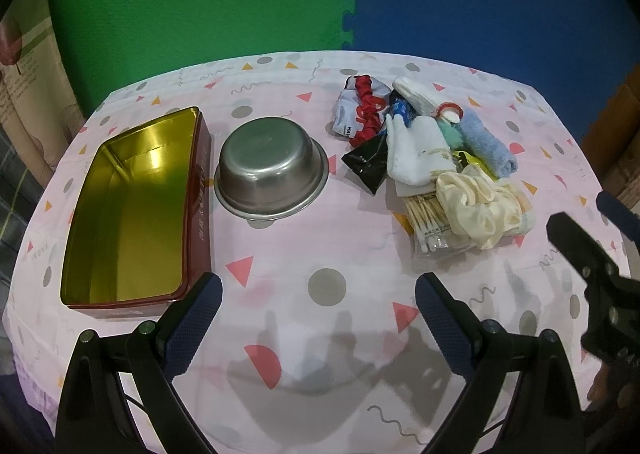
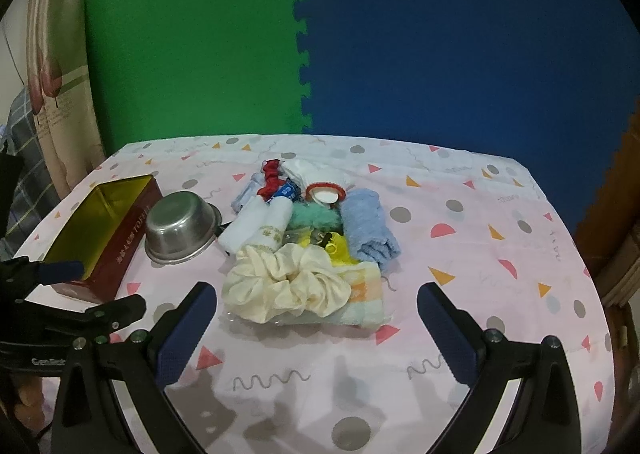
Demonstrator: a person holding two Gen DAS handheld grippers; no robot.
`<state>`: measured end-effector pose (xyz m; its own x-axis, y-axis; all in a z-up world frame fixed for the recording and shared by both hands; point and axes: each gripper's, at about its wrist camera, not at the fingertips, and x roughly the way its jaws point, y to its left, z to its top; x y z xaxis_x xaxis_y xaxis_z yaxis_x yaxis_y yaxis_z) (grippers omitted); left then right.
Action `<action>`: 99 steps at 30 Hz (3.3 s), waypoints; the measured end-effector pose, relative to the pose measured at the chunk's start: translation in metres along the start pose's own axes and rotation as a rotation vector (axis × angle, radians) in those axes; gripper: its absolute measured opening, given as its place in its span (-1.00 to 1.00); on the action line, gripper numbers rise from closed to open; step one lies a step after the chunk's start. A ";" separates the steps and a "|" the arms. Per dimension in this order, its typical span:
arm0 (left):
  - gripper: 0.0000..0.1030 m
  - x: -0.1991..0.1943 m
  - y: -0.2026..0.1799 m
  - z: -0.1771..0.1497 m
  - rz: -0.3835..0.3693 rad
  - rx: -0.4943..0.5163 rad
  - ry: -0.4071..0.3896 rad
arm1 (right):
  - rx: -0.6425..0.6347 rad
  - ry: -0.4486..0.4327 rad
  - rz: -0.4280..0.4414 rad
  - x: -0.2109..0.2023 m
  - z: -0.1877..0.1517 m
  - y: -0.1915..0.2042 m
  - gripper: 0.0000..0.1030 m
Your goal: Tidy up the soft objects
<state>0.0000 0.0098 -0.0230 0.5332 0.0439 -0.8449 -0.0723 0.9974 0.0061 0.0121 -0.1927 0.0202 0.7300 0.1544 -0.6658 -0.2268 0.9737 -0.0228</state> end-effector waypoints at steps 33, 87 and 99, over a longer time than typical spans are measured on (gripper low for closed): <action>0.85 0.064 -0.012 0.075 -0.033 0.058 0.044 | -0.065 0.175 -0.010 0.170 0.038 -0.052 -0.25; -0.50 0.057 -0.042 0.124 -0.216 0.028 0.206 | 0.032 0.119 -0.033 0.147 -0.009 -0.095 -0.55; -0.49 0.051 0.094 0.129 0.056 -0.108 0.161 | 0.028 0.118 -0.037 0.148 -0.010 -0.095 -0.55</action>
<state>0.1289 0.1135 0.0036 0.3845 0.0807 -0.9196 -0.1929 0.9812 0.0054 0.1354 -0.2638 -0.0834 0.6559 0.0993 -0.7483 -0.1816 0.9830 -0.0288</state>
